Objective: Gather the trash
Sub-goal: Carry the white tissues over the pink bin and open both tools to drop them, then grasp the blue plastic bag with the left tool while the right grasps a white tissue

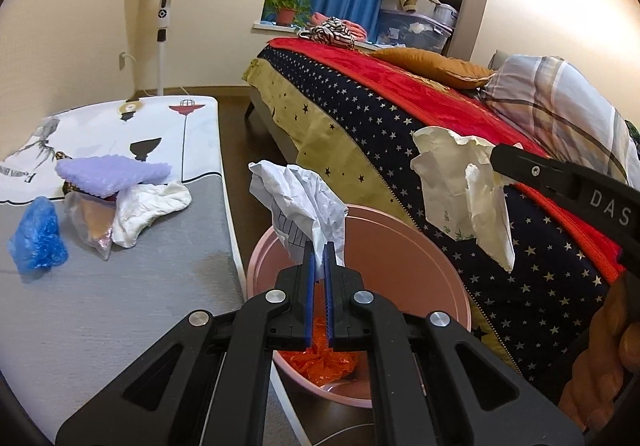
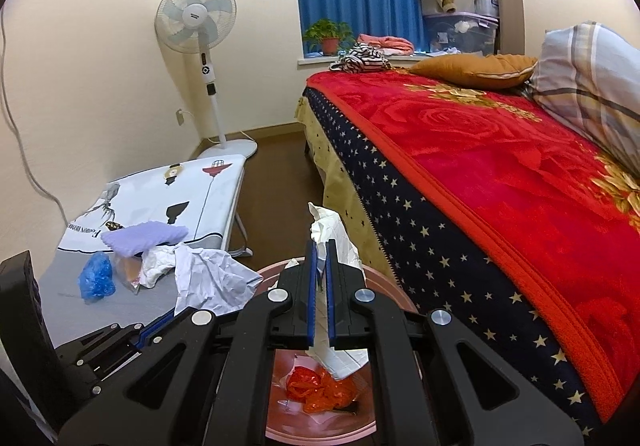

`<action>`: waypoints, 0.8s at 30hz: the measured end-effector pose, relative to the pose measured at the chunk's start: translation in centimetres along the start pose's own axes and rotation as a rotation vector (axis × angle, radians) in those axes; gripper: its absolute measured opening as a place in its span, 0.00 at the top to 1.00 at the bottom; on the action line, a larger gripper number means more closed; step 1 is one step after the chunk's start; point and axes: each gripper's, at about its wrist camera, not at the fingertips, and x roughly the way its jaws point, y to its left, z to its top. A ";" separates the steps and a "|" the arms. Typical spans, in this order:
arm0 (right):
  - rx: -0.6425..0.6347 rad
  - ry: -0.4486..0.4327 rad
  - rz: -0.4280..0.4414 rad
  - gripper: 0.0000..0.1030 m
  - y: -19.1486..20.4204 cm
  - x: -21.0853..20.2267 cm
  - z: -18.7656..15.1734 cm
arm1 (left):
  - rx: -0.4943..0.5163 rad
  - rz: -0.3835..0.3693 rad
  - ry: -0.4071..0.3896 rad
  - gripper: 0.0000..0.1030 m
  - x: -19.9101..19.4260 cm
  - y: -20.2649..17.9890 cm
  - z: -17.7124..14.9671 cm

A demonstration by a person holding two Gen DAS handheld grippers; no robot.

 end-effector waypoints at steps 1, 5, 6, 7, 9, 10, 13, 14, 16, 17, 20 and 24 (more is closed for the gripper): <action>0.001 0.002 -0.002 0.96 -0.1 0.0 0.0 | 0.001 -0.003 0.002 0.96 0.1 -0.1 0.0; 0.011 0.010 -0.034 0.77 -0.2 0.3 0.0 | 0.011 -0.036 0.035 0.87 0.8 -0.4 0.0; 0.019 0.009 -0.038 0.63 -0.2 0.3 0.0 | 0.009 -0.040 0.038 0.82 0.9 -0.3 -0.1; 0.025 0.003 -0.040 0.60 -0.2 0.2 0.0 | 0.007 -0.039 0.037 0.82 0.9 -0.3 -0.1; 0.021 0.000 -0.038 0.60 -0.2 0.1 0.1 | 0.007 -0.031 0.033 0.82 0.7 -0.2 -0.2; 0.021 0.000 -0.032 0.60 -0.1 0.1 0.0 | 0.006 -0.029 0.030 0.82 0.6 -0.1 -0.2; 0.020 -0.003 -0.018 0.60 0.0 0.1 0.0 | -0.003 -0.008 0.012 0.82 0.1 0.4 -0.2; 0.019 -0.005 -0.013 0.60 0.1 0.0 -0.1 | -0.011 0.005 0.004 0.82 -0.1 0.8 -0.2; 0.018 -0.015 0.008 0.60 0.4 -0.1 -0.1 | -0.025 0.024 -0.006 0.82 -0.5 1.4 -0.2; 0.015 -0.020 0.019 0.60 0.6 -0.2 0.0 | -0.037 0.036 -0.013 0.82 -0.7 1.8 -0.2; -0.003 -0.031 0.056 0.60 1.5 -0.3 -0.1 | -0.064 0.078 -0.032 0.82 -1.4 3.1 -0.2; -0.017 -0.038 0.100 0.61 2.7 -0.3 -0.2 | -0.090 0.123 -0.046 0.82 -2.1 4.9 -0.3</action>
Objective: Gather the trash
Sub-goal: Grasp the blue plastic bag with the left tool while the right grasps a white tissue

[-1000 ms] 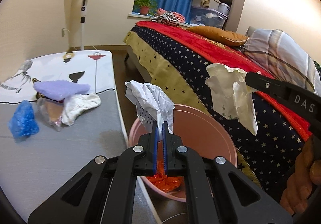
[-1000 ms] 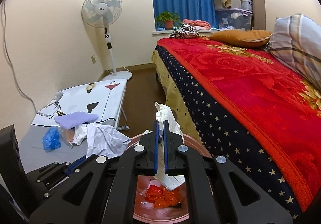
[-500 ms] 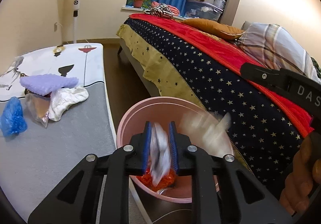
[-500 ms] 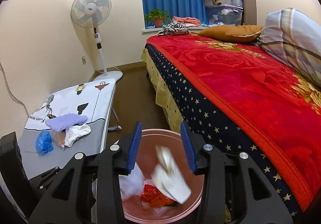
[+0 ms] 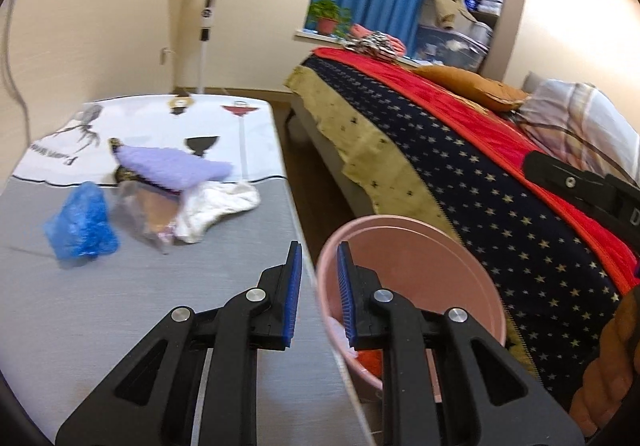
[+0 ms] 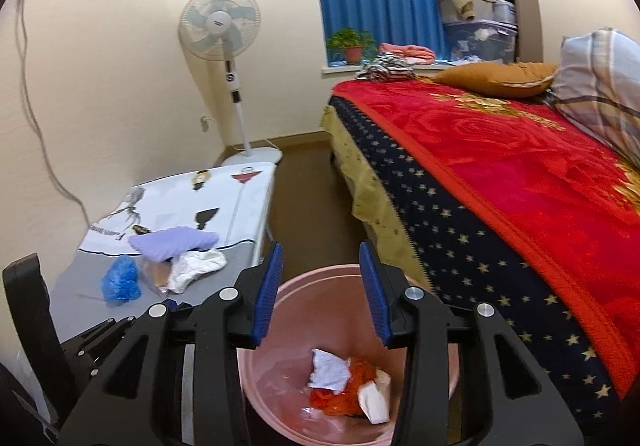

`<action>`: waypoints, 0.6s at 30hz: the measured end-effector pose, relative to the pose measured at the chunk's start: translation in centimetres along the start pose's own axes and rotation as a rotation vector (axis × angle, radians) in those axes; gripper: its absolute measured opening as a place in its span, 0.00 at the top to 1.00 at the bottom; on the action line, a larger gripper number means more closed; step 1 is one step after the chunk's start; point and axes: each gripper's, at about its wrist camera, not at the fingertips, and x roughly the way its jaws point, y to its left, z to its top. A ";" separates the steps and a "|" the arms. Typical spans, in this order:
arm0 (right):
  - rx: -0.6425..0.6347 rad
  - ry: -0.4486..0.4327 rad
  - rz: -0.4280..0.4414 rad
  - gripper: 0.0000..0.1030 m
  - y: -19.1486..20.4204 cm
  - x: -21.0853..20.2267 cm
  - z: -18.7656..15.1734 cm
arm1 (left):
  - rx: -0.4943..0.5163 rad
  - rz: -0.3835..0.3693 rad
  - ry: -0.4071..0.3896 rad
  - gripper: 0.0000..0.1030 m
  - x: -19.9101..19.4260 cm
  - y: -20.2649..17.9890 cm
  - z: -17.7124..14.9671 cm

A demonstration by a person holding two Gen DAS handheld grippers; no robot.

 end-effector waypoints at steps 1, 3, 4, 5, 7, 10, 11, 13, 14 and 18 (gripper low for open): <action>-0.002 -0.001 0.010 0.61 0.3 0.1 0.0 | -0.008 0.010 -0.002 0.82 -0.1 0.5 0.0; -0.005 -0.001 0.034 0.63 0.9 0.5 -0.1 | -0.021 0.030 -0.007 0.82 -0.2 1.4 0.1; -0.006 0.000 0.045 0.63 1.2 0.6 -0.2 | -0.028 0.041 -0.009 0.82 -0.3 1.9 0.1; -0.009 0.001 0.059 0.64 1.6 0.9 -0.2 | -0.033 0.049 -0.011 0.82 -0.4 2.2 0.2; -0.014 0.005 0.078 0.66 2.2 1.3 -0.4 | -0.046 0.070 -0.019 0.82 -0.5 3.0 0.2; -0.016 0.016 0.110 0.70 3.1 2.1 -0.5 | -0.067 0.107 -0.031 0.82 -0.8 4.4 0.2; -0.012 0.023 0.126 0.71 3.4 2.6 -0.6 | -0.072 0.117 -0.034 0.82 -0.8 4.8 0.3; -0.008 0.033 0.146 0.75 4.0 3.3 -0.6 | -0.089 0.146 -0.043 0.82 -1.0 5.9 0.3; -0.006 0.039 0.157 0.75 4.3 3.8 -0.7 | -0.095 0.155 -0.046 0.82 -1.0 6.4 0.4; 0.002 0.066 0.198 0.78 5.7 5.8 -1.0 | -0.136 0.208 -0.058 0.82 -1.3 8.5 0.5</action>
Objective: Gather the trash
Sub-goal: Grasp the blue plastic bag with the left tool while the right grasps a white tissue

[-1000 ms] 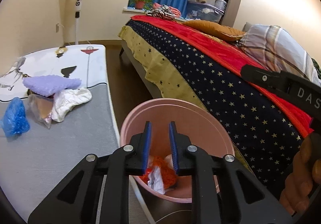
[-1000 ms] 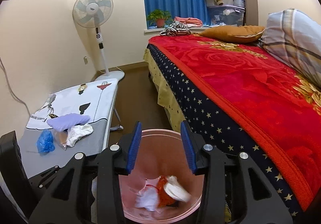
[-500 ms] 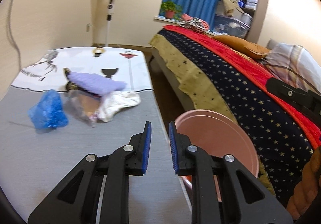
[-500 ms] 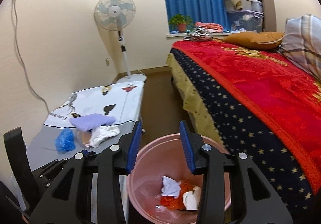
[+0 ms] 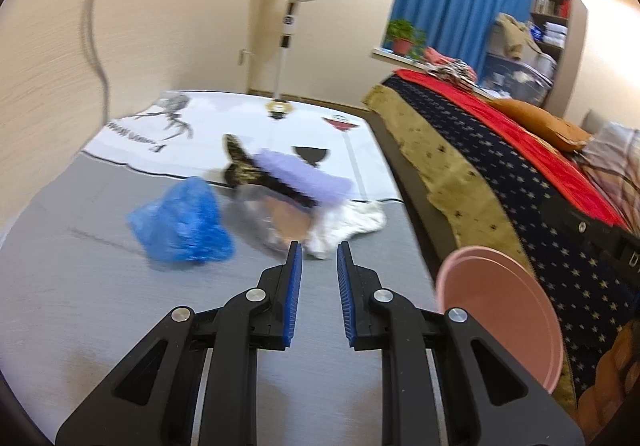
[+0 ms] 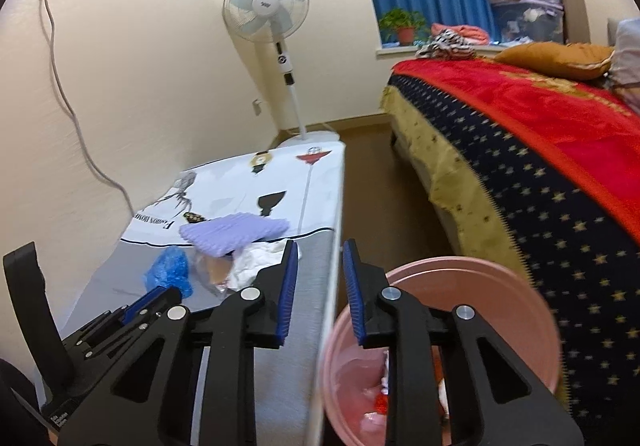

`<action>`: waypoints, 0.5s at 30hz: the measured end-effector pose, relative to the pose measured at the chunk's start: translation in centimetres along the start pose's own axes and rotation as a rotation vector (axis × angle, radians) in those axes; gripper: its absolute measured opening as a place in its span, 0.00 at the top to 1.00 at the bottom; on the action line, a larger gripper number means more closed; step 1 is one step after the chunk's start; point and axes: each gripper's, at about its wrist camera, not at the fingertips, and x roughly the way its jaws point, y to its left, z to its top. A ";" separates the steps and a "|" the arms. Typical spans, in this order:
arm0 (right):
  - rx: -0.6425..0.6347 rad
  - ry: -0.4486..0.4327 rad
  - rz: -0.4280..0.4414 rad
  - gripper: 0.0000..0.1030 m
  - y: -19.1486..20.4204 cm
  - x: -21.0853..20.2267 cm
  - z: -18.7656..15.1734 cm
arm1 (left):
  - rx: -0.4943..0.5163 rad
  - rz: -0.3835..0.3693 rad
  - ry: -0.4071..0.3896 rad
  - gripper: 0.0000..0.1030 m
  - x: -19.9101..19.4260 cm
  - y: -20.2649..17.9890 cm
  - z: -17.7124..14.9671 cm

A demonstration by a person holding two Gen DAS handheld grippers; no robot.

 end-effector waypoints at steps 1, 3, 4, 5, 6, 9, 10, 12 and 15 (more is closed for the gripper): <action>0.000 0.008 0.010 0.78 0.3 0.6 -0.1 | -0.009 0.011 -0.003 0.82 0.0 0.5 0.1; -0.002 0.020 0.027 0.78 0.8 1.6 -0.3 | -0.031 0.039 -0.009 0.82 0.1 1.5 0.2; -0.004 0.026 0.034 0.79 1.1 2.1 -0.4 | -0.041 0.051 -0.011 0.82 0.1 2.0 0.3; -0.008 0.032 0.042 0.79 1.4 2.6 -0.5 | -0.056 0.070 -0.014 0.82 0.1 2.7 0.4; -0.009 0.040 0.051 0.79 1.7 3.1 -0.6 | -0.064 0.082 -0.014 0.82 0.2 3.2 0.5; -0.019 0.055 0.075 0.79 2.8 4.5 -0.9 | -0.093 0.113 -0.012 0.82 0.7 4.4 0.8; -0.022 0.059 0.082 0.79 3.1 4.8 -0.9 | -0.103 0.122 -0.011 0.82 0.8 4.8 0.9; -0.032 0.071 0.100 0.79 3.9 5.8 -1.0 | -0.125 0.140 -0.010 0.82 1.1 5.7 1.0; -0.050 0.094 0.119 0.78 5.0 7.1 -1.3 | -0.153 0.162 -0.008 0.82 1.6 6.9 1.3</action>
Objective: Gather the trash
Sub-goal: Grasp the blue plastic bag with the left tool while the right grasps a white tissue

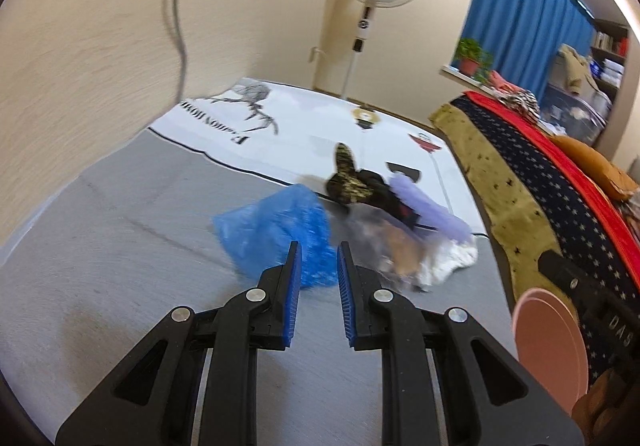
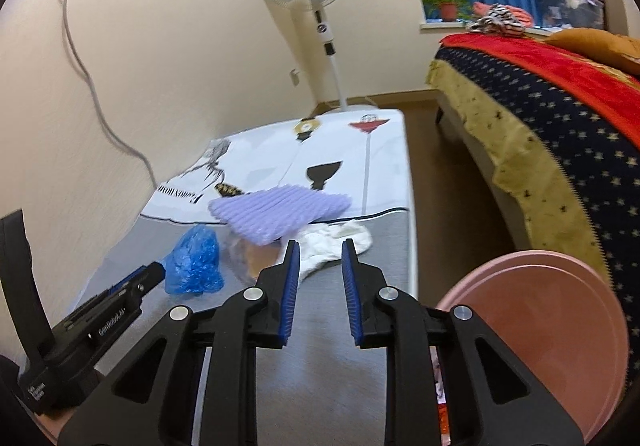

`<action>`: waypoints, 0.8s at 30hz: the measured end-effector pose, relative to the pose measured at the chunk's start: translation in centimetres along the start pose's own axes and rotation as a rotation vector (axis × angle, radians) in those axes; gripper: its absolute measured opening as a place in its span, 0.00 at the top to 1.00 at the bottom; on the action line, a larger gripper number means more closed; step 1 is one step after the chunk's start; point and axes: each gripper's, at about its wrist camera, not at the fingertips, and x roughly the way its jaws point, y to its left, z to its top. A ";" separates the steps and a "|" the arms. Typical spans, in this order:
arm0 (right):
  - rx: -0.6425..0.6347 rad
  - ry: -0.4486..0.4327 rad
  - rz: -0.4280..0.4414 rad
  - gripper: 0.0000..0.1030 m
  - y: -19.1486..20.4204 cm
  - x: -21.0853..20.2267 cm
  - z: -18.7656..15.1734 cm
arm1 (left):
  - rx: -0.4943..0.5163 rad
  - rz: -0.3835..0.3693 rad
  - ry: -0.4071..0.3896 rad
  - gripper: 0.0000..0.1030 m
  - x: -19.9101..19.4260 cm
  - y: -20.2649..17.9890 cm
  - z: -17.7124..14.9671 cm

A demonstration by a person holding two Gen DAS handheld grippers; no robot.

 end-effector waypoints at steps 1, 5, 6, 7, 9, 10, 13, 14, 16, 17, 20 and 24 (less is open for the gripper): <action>-0.002 0.007 0.006 0.77 0.2 0.5 -0.1 | -0.009 0.007 0.002 0.82 0.2 0.3 0.1; -0.010 0.052 0.020 0.77 1.1 3.2 -0.4 | -0.028 0.027 0.016 0.82 1.0 1.2 0.3; -0.012 0.064 0.021 0.75 1.3 3.8 -0.5 | -0.032 0.031 0.024 0.82 1.3 1.5 0.3; -0.014 0.076 0.021 0.72 1.5 4.5 -0.6 | -0.039 0.038 0.032 0.81 1.7 1.8 0.4; -0.021 0.092 0.022 0.66 1.8 5.5 -0.7 | -0.056 0.046 0.045 0.71 2.2 2.4 0.5; -0.027 0.102 0.022 0.62 2.0 6.1 -0.8 | -0.066 0.045 0.051 0.64 2.4 2.7 0.6; -0.033 0.118 0.008 0.59 2.2 7.2 -0.8 | -0.087 0.034 0.064 0.63 3.0 3.2 0.7; -0.031 0.123 0.008 0.59 2.3 7.5 -0.7 | -0.085 0.032 0.065 0.62 3.2 3.2 0.8; -0.035 0.129 0.005 0.59 2.4 8.1 -0.6 | -0.084 0.029 0.070 0.59 3.5 3.1 0.8; -0.040 0.133 0.003 0.59 2.5 8.3 -0.6 | -0.086 0.026 0.077 0.59 3.7 3.1 0.7; -0.044 0.149 -0.004 0.59 2.5 9.0 -0.7 | -0.088 0.020 0.099 0.59 4.3 3.1 0.6; -0.027 0.174 -0.010 0.71 2.1 9.6 -0.8 | -0.077 0.001 0.143 0.61 5.2 2.7 0.3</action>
